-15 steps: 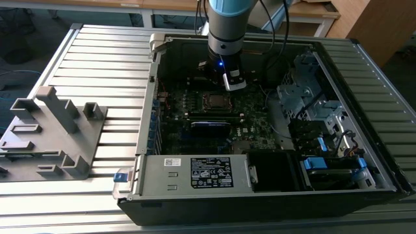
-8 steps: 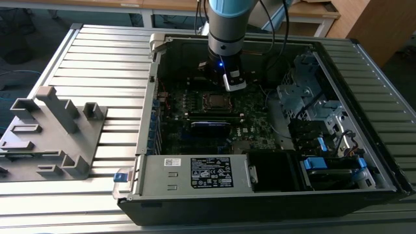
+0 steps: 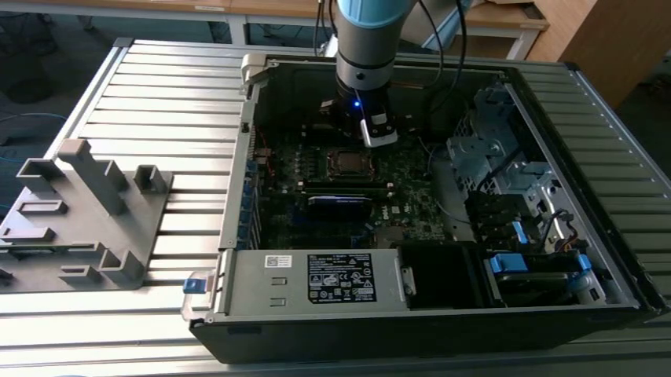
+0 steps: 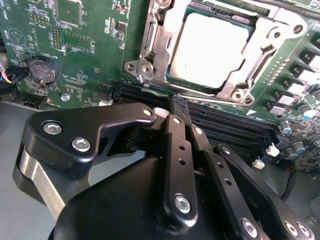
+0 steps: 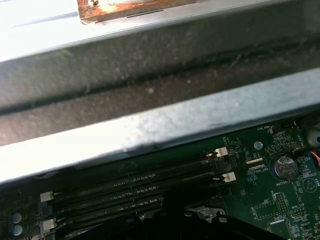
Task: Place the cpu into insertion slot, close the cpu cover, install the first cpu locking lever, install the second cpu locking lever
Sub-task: 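Install the first cpu locking lever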
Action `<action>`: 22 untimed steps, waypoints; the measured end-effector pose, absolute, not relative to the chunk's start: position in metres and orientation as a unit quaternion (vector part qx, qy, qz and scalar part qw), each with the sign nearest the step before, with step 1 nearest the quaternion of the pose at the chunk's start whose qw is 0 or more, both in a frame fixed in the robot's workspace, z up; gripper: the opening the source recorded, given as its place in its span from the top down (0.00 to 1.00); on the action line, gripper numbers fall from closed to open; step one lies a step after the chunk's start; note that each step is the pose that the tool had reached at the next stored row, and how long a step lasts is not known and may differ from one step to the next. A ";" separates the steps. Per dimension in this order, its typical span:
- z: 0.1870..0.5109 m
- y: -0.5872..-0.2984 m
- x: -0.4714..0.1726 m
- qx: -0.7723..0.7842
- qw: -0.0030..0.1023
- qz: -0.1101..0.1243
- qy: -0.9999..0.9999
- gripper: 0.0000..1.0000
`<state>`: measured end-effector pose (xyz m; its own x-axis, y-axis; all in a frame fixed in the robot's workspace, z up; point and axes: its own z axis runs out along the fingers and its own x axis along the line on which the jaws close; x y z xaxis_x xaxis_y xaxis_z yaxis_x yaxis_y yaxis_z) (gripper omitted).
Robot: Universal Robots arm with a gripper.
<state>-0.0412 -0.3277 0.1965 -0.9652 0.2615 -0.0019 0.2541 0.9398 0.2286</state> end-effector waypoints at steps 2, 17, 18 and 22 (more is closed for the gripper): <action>0.196 -0.328 -0.041 0.131 0.016 0.113 0.985 0.89; 0.194 -0.328 -0.041 0.131 0.016 0.112 0.985 0.89; 0.194 -0.328 -0.041 0.131 0.016 0.112 0.985 0.89; 0.199 -0.328 -0.041 0.131 0.016 0.112 0.985 0.89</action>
<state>-0.0412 -0.3281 0.1988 -0.9652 0.2615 -0.0031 0.2541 0.9407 0.2249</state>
